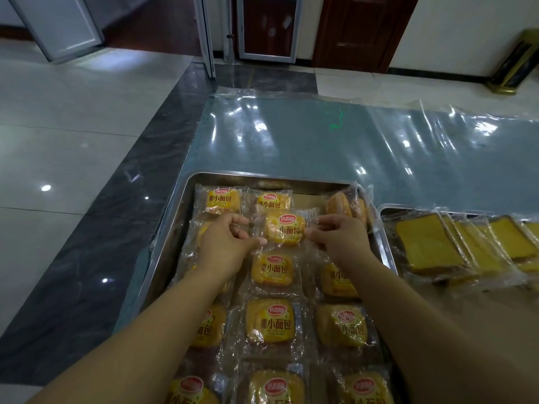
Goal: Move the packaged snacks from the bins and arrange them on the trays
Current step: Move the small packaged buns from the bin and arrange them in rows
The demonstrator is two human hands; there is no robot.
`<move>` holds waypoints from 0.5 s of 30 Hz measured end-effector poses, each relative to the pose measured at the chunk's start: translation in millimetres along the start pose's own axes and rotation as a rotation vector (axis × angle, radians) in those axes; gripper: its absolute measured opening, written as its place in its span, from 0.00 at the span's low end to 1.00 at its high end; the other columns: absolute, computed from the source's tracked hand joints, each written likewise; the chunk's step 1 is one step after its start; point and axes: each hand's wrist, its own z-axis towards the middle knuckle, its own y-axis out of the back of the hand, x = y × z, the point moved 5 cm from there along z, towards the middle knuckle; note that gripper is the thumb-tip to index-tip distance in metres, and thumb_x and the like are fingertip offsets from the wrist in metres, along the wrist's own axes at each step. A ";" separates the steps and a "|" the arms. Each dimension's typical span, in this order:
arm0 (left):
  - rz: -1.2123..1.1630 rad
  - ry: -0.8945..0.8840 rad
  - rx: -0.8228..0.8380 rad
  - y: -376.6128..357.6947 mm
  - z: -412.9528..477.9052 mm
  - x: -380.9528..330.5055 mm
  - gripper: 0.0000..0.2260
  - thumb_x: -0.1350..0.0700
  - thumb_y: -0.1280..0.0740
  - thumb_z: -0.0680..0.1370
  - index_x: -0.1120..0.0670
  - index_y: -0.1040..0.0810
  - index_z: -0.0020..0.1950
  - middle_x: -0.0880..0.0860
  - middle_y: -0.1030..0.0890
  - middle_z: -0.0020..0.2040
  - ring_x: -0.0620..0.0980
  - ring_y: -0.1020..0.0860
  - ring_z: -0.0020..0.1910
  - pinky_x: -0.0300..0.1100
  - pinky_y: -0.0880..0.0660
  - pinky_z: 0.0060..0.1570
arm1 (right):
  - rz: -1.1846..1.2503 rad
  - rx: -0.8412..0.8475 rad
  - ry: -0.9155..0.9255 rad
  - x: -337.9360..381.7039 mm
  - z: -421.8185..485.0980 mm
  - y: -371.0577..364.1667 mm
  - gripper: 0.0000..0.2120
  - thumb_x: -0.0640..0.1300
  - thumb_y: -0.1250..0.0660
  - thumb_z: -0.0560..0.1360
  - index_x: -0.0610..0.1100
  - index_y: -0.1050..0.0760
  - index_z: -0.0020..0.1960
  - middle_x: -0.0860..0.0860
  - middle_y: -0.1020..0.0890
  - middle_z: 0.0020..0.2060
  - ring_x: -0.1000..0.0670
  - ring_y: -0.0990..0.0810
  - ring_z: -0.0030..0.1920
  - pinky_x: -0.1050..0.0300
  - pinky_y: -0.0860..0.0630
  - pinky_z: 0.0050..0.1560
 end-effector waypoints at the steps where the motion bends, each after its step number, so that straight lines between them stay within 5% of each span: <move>1: 0.027 -0.022 -0.001 -0.8 -1.4 -0.7 0.16 0.57 0.23 0.67 0.46 0.26 0.47 0.50 0.21 0.38 0.42 0.23 0.35 0.34 0.30 0.32 | -0.013 -0.003 0.008 0.2 1.6 -1.3 0.14 0.40 0.25 0.68 0.46 0.23 0.52 0.51 0.20 0.42 0.53 0.19 0.41 0.67 0.25 0.33; 4: 0.208 -0.185 -0.011 -2.3 -9.0 -7.0 0.12 0.57 0.26 0.70 0.46 0.27 0.45 0.46 0.24 0.42 0.39 0.24 0.38 0.28 0.32 0.34 | -0.048 0.014 -0.004 -2.2 5.8 -9.1 0.10 0.40 0.26 0.68 0.47 0.23 0.47 0.50 0.19 0.41 0.53 0.19 0.40 0.64 0.24 0.33; 7: 0.522 -0.377 0.019 -4.2 -16.7 -5.7 0.09 0.49 0.29 0.72 0.46 0.24 0.49 0.42 0.28 0.49 0.42 0.32 0.50 0.38 0.33 0.48 | -0.192 -0.006 0.000 -5.9 10.9 -15.6 0.08 0.41 0.26 0.69 0.49 0.25 0.40 0.51 0.19 0.38 0.52 0.19 0.39 0.62 0.24 0.34; 10: 0.764 -0.443 0.200 -11.9 -20.5 10.8 0.16 0.41 0.34 0.74 0.43 0.24 0.60 0.41 0.29 0.52 0.43 0.37 0.56 0.43 0.37 0.56 | -0.280 -0.028 0.004 -9.6 13.3 -21.3 0.08 0.42 0.27 0.70 0.49 0.26 0.37 0.51 0.20 0.36 0.53 0.21 0.37 0.63 0.28 0.32; 15: 0.776 -0.445 0.280 -9.1 -23.0 19.0 0.17 0.41 0.34 0.73 0.41 0.23 0.61 0.41 0.29 0.57 0.45 0.40 0.61 0.45 0.44 0.61 | -0.342 -0.040 0.034 -7.7 16.0 -32.4 0.07 0.42 0.28 0.70 0.44 0.25 0.37 0.49 0.20 0.35 0.52 0.21 0.37 0.59 0.25 0.34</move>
